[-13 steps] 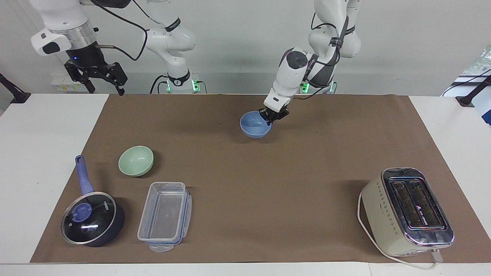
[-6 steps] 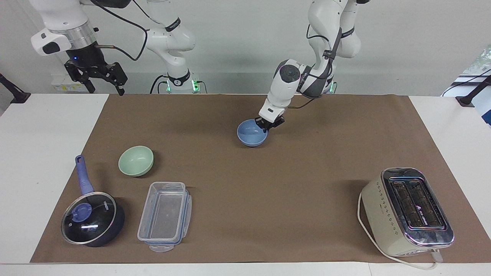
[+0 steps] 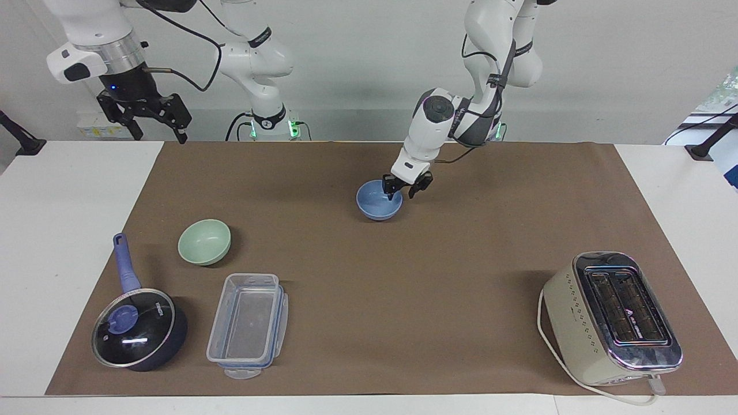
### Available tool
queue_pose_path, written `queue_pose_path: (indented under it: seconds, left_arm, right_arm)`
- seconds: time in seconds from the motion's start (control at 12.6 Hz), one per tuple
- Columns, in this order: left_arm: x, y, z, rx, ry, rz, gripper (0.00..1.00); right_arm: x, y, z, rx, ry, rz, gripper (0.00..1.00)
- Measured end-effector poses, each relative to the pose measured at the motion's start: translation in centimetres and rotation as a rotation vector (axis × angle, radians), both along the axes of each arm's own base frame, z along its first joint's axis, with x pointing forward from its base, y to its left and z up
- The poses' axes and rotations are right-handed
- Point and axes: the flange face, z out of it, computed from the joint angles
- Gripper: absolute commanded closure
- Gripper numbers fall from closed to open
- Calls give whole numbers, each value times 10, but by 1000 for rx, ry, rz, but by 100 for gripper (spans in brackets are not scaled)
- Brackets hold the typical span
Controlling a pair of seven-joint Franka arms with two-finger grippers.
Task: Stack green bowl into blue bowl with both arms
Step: 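Release the blue bowl and withdraw the left gripper to rest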
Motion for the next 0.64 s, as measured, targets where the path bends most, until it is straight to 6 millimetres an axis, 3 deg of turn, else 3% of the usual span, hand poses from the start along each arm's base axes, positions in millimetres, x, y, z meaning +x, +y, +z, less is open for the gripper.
queue_pose_path:
  seconds: [0.24,0.4,0.64]
  left_arm:
    - [24,17,22,7,-44,2,0]
    - [48,43,47,9,-51,-8,0]
    - [79,88,76,29,-79,-58,0]
  right_arm:
    - [1,-3,1,-1,-8,-5,0]
    - [3,-14,-4,-1,-15,-24,0]
    - [17,-43,-36,-9,-34,-47,0]
